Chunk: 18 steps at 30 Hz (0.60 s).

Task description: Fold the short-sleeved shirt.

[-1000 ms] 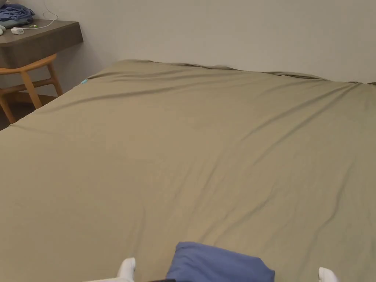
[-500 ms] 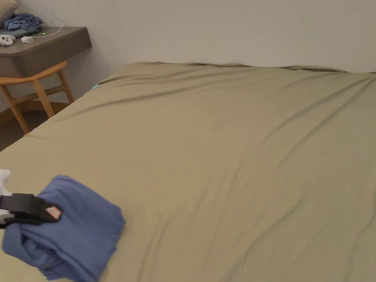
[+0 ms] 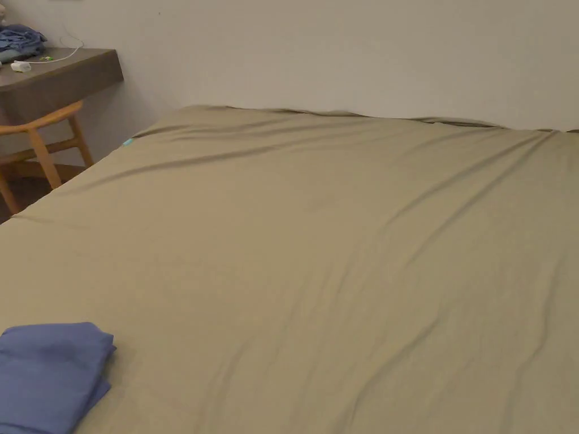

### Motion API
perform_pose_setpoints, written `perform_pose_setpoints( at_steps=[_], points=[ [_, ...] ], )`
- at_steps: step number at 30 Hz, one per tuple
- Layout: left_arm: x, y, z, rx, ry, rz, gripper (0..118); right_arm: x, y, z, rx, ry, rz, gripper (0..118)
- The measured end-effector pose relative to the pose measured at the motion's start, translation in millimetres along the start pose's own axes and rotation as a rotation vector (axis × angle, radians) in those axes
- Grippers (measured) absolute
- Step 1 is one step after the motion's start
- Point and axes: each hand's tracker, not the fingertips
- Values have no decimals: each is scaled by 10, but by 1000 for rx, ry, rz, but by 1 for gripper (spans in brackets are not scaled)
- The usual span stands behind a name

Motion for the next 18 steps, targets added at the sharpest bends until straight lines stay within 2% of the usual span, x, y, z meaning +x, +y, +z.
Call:
perform_pose_setpoints(
  at_steps=[3,5,7,8,9,11,12,15,18],
  points=[
    [727,-338,404,90,-130,-147,48,-114,183,163,42,-106,101,3],
    [1224,-667,573,209,-303,-184,48,-165,287,293,93,-171,157,3],
    [1725,-979,631,288,-414,-240,31,-319,378,442,153,-258,251,3],
    [2009,-1124,639,287,-405,-282,18,-398,401,493,176,-324,302,3],
    [2344,-1336,671,347,-321,-361,7,-436,421,544,198,-408,368,3],
    [2777,-1621,646,460,-266,-515,5,-577,405,583,251,-590,492,3],
    [2987,-1760,665,503,-286,-524,3,-617,387,598,287,-654,528,3],
    [3358,-1998,645,577,-402,-433,3,-633,342,660,375,-704,507,3],
    [3683,-2073,697,605,-382,-494,3,-621,322,697,406,-732,482,3]
  ],
)
